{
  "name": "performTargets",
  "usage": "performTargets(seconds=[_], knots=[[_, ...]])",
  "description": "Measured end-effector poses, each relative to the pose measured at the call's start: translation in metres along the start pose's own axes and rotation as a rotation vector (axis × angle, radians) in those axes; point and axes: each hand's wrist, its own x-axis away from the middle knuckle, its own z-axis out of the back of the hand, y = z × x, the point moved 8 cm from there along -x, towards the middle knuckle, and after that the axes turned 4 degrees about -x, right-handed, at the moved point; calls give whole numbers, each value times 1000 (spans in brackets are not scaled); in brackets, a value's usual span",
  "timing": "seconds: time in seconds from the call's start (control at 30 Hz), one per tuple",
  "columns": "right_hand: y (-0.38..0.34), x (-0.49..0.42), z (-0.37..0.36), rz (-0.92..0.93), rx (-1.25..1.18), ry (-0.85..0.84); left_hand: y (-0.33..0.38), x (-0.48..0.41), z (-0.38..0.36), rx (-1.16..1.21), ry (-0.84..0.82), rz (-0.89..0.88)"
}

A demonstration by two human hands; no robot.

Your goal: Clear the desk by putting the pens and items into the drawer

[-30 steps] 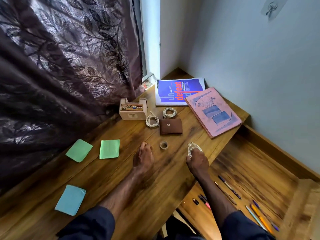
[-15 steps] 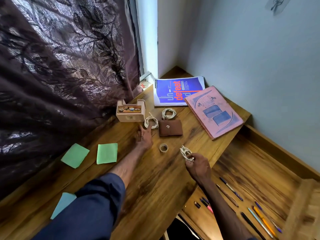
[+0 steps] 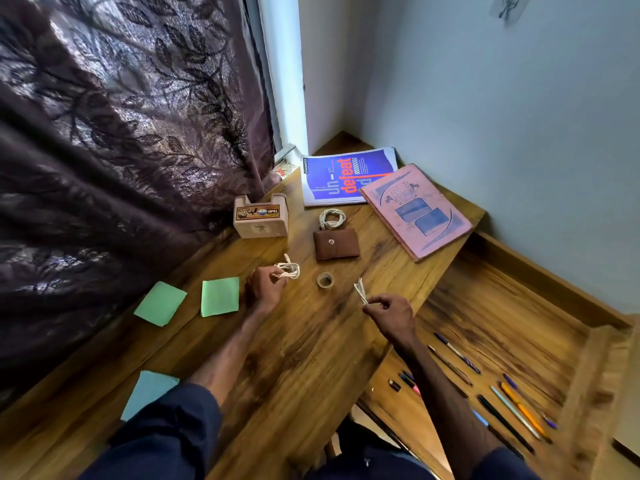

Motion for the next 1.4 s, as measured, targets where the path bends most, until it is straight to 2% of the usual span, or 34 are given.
performTargets(seconds=[0.13, 0.23, 0.37, 0.5, 0.77, 0.93, 1.03, 1.13, 1.27, 1.4], knots=[[6, 21, 6, -39, -202, -28, 16, 46, 24, 170, 46, -32], [12, 39, 20, -50, -281, -10, 43, 80, 29, 180, 53, -116], [28, 62, 51, -43, -324, 44, 91, 127, 14, 215, 32, -239], [60, 77, 85, -113, -407, 113, 135, 172, -24, 216, -73, -368], [122, 70, 139, -222, -478, 217, 174, 235, -121, 2, -299, -468], [164, 46, 167, -294, -509, 234, 193, 240, -184, -88, -432, -446], [186, 29, 182, -320, -508, 252, 208, 241, -218, -163, -529, -491], [204, 10, 193, -333, -506, 267, 225, 237, -246, -220, -534, -575], [217, -16, 199, -317, -503, 275, 243, 220, -273, -185, -438, -631], [225, -44, 206, -276, -364, 289, 246, 204, -318, -343, -440, -701]])
